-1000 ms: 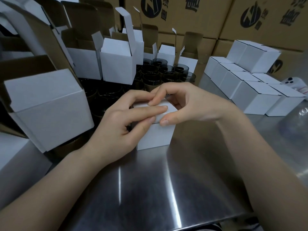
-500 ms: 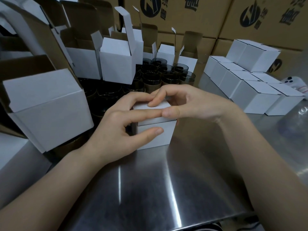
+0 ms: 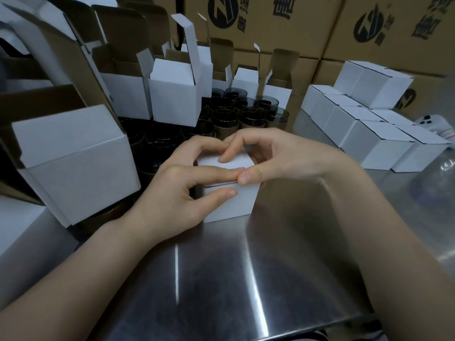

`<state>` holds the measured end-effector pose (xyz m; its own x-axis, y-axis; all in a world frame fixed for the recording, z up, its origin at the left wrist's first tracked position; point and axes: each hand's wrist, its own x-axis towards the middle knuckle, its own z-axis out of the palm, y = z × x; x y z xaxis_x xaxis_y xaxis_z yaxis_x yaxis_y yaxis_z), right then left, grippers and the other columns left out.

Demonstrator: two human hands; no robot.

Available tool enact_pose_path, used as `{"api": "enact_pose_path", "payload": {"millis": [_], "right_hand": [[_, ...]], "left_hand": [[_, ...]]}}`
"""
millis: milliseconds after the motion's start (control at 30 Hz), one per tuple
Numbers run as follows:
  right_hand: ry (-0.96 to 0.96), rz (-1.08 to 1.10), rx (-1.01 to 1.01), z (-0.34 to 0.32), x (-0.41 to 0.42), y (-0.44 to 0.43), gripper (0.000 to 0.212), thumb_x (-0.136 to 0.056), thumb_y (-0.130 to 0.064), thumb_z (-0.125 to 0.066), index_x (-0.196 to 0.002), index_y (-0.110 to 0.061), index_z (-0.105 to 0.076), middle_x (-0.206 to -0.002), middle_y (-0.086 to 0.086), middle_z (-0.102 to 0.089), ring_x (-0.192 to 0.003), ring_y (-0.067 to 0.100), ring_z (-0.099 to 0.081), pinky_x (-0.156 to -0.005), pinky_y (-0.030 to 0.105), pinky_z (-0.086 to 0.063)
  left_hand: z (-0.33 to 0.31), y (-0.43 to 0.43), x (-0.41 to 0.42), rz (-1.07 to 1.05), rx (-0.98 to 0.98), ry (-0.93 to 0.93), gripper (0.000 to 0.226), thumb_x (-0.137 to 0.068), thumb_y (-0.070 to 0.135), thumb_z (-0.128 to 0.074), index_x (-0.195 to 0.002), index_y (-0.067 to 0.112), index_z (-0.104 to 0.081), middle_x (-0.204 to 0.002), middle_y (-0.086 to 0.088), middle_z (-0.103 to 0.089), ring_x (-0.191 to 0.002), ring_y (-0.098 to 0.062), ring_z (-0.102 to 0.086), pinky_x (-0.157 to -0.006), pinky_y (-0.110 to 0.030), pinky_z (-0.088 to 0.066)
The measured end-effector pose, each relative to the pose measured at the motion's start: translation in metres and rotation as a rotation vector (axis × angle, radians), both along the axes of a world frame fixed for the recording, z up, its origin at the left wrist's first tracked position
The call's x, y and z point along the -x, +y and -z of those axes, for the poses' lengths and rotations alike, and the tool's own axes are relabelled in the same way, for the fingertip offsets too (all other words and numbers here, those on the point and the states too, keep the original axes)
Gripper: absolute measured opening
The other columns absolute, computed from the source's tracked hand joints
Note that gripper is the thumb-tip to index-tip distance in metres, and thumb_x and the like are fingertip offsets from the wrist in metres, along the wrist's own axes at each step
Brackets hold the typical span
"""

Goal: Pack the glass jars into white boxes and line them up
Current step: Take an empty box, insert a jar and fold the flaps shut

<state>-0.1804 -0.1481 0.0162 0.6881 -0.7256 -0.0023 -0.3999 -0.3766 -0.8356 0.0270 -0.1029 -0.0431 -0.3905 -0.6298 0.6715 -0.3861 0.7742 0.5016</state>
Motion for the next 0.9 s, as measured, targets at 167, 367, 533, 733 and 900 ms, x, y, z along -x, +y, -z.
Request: {"api": "enact_pose_path", "payload": {"millis": [167, 367, 533, 733, 900], "right_hand": [[0.156, 0.018, 0.13, -0.01, -0.002, 0.012, 0.026, -0.085, -0.029, -0.072, -0.11, -0.031, -0.066, -0.127, -0.004, -0.05, -0.107, -0.001, -0.051, -0.089, 0.019, -0.046], [0.281, 0.285, 0.279, 0.001, -0.023, 0.04, 0.049, -0.066, -0.061, -0.074, -0.104, -0.041, -0.05, -0.118, -0.019, -0.034, -0.108, -0.007, -0.043, -0.089, 0.022, -0.044], [0.268, 0.483, 0.286, 0.013, -0.033, 0.06, 0.053, -0.068, -0.063, -0.068, -0.102, -0.039, -0.036, -0.109, -0.017, -0.032, -0.096, -0.003, -0.043, -0.067, 0.02, -0.036], [0.21, 0.603, 0.298, 0.021, -0.032, 0.068, 0.044, -0.076, -0.051, -0.066, -0.109, -0.042, -0.038, -0.11, -0.015, -0.037, -0.094, -0.005, -0.043, -0.065, 0.019, -0.034], [0.177, 0.668, 0.351, 0.02, -0.028, 0.067, 0.045, -0.068, -0.051, -0.073, -0.103, -0.043, -0.047, -0.095, -0.018, -0.045, -0.08, -0.005, -0.047, -0.059, 0.015, -0.03]], "left_hand": [[0.003, -0.004, -0.001, -0.067, 0.099, -0.086, 0.034, -0.086, 0.034, -0.065, -0.119, 0.029, -0.064, -0.124, -0.004, -0.058, -0.116, -0.022, -0.051, -0.102, -0.033, -0.038], [0.008, -0.003, 0.001, -0.144, 0.059, -0.153, 0.061, -0.075, 0.046, -0.068, -0.13, 0.021, -0.06, -0.132, 0.001, -0.051, -0.122, -0.021, -0.045, -0.107, -0.032, -0.033], [0.006, -0.002, 0.0, -0.12, 0.005, -0.031, 0.062, -0.07, 0.037, -0.065, -0.127, 0.023, -0.046, -0.136, 0.002, -0.045, -0.126, -0.014, -0.042, -0.107, -0.014, -0.027], [0.004, -0.001, 0.001, -0.107, 0.013, 0.002, 0.062, -0.073, 0.036, -0.065, -0.131, 0.021, -0.048, -0.139, -0.001, -0.045, -0.132, -0.013, -0.042, -0.11, -0.02, -0.031], [0.001, 0.001, 0.001, -0.065, 0.013, 0.062, 0.068, -0.073, 0.037, -0.068, -0.135, 0.025, -0.043, -0.136, 0.003, -0.044, -0.131, -0.01, -0.044, -0.107, -0.021, -0.036]]}}
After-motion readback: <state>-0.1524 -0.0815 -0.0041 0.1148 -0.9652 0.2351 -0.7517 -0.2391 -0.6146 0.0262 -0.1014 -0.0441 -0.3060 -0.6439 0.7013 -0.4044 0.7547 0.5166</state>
